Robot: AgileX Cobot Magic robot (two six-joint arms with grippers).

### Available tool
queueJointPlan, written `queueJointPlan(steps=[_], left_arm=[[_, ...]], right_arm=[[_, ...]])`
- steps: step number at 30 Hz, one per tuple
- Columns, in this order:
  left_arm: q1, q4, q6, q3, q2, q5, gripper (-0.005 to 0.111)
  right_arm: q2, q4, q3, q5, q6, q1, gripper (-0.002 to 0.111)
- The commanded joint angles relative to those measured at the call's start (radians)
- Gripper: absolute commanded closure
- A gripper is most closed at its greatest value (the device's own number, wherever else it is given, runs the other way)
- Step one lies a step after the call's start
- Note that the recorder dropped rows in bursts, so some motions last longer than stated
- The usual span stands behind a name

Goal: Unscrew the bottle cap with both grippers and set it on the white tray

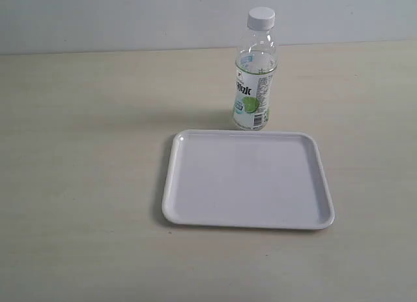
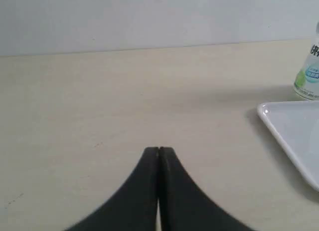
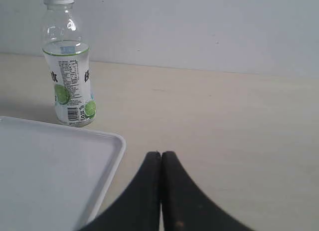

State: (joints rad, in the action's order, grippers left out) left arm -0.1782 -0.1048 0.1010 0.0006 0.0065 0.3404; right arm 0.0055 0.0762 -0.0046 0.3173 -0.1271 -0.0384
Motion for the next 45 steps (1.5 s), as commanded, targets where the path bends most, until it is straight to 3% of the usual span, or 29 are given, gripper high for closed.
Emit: queueJointPlan(steps=[1,8,10,12,16,18,25,32,37,38,41,43,45], left_arm=[[0.002,-0.003,0.035,-0.001,-0.006,-0.049,0.107],[0.002,-0.395,-0.124,-0.001,-0.006,-0.428,0.107],[0.002,-0.440,-0.208,-0.001,-0.006,-0.507,0.107],[0.002,-0.426,-0.283,-0.001,-0.006,-0.676,0.107],[0.002,-0.262,-0.359,-0.011,0.004,-1.078,0.107],[0.002,-0.194,-0.398,-0.078,0.059,-1.164,0.107],[0.002,0.051,-0.403,-0.366,0.439,-1.124,0.107],[0.002,0.441,-0.594,-0.492,0.963,-1.140,0.107],[0.002,0.667,-0.634,-0.577,1.373,-1.313,0.107],[-0.005,0.738,-0.631,-0.633,1.532,-1.378,0.107],[-0.038,0.858,-0.631,-0.762,1.793,-1.427,0.106],[-0.083,0.944,-0.631,-0.864,1.947,-1.445,0.098],[-0.126,0.967,-0.631,-0.949,2.064,-1.446,0.077]], right_arm=[[-0.006,-0.004,0.005,-0.008,-0.001,-0.008,0.108],[-0.006,-0.004,0.005,-0.008,-0.001,-0.008,0.108],[-0.006,-0.004,0.005,-0.008,-0.001,-0.008,0.108],[-0.006,-0.004,0.005,-0.008,-0.001,-0.008,0.108],[-0.006,-0.004,0.005,-0.008,-0.001,-0.008,0.108],[-0.006,-0.004,0.005,-0.008,-0.001,-0.008,0.108],[-0.006,-0.004,0.005,-0.008,-0.001,-0.008,0.108],[-0.006,-0.004,0.005,-0.008,-0.001,-0.008,0.108],[-0.006,-0.004,0.005,-0.008,-0.001,-0.008,0.108],[-0.006,-0.004,0.005,-0.008,-0.001,-0.008,0.108],[-0.006,-0.004,0.005,-0.008,-0.001,-0.008,0.108],[-0.006,-0.004,0.005,-0.008,-0.001,-0.008,0.108],[-0.006,-0.004,0.005,-0.008,-0.001,-0.008,0.108]])
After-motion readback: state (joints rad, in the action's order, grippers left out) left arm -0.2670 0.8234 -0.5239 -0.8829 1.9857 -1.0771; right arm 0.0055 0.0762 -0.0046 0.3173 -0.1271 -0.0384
